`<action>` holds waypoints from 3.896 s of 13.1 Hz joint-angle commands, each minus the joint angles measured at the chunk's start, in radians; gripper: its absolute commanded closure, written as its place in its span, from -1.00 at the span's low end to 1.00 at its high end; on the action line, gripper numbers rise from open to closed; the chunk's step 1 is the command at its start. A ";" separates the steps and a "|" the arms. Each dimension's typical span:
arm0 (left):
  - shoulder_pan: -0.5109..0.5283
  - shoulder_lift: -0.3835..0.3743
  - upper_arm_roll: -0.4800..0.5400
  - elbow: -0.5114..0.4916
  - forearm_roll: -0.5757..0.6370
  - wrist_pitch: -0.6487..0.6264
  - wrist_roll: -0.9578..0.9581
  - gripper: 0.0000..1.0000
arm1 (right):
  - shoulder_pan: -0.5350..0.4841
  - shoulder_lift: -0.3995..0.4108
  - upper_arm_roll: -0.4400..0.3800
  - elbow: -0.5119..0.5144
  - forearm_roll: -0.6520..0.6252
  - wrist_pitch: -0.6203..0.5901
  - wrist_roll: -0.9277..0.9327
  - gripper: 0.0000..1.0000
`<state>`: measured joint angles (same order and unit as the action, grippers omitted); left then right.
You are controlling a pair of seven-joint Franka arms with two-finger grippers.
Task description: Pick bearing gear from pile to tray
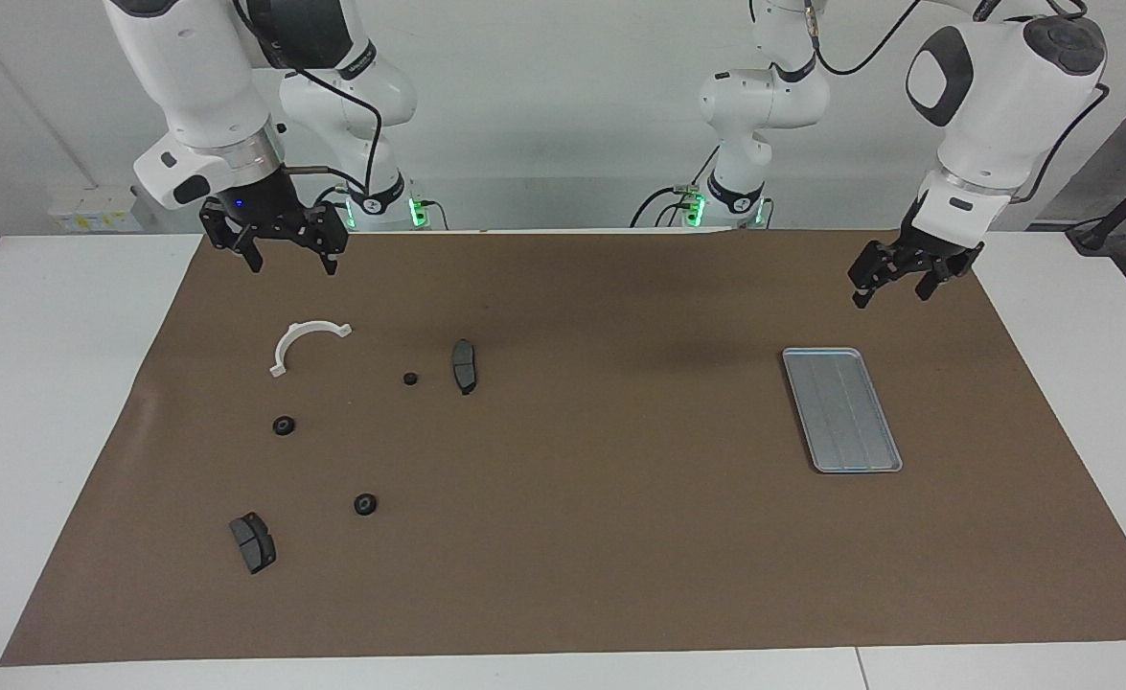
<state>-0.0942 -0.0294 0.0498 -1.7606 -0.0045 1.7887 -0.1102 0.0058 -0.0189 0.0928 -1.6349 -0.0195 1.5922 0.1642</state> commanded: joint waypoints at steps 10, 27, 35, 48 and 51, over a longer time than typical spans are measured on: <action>0.007 -0.027 -0.002 -0.023 -0.011 0.012 -0.005 -1.00 | -0.040 -0.038 0.004 -0.095 0.019 0.121 -0.045 -1.00; 0.007 -0.029 -0.002 -0.014 -0.009 0.014 -0.003 -1.00 | -0.199 0.274 0.002 -0.375 0.018 0.755 -0.282 -1.00; 0.004 -0.037 -0.002 -0.019 -0.009 0.000 -0.003 -1.00 | -0.222 0.326 0.002 -0.465 0.016 0.902 -0.287 -0.71; 0.001 -0.037 -0.002 -0.020 -0.009 0.000 -0.005 -1.00 | -0.170 0.278 0.004 -0.429 0.015 0.821 -0.260 1.00; 0.001 -0.037 -0.002 -0.020 -0.009 0.001 -0.005 -1.00 | -0.080 0.284 0.004 -0.395 0.013 0.821 -0.117 1.00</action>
<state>-0.0946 -0.0418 0.0489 -1.7593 -0.0045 1.7912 -0.1103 -0.1242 0.2723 0.0957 -2.0503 -0.0186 2.4368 -0.0261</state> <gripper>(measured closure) 0.000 0.656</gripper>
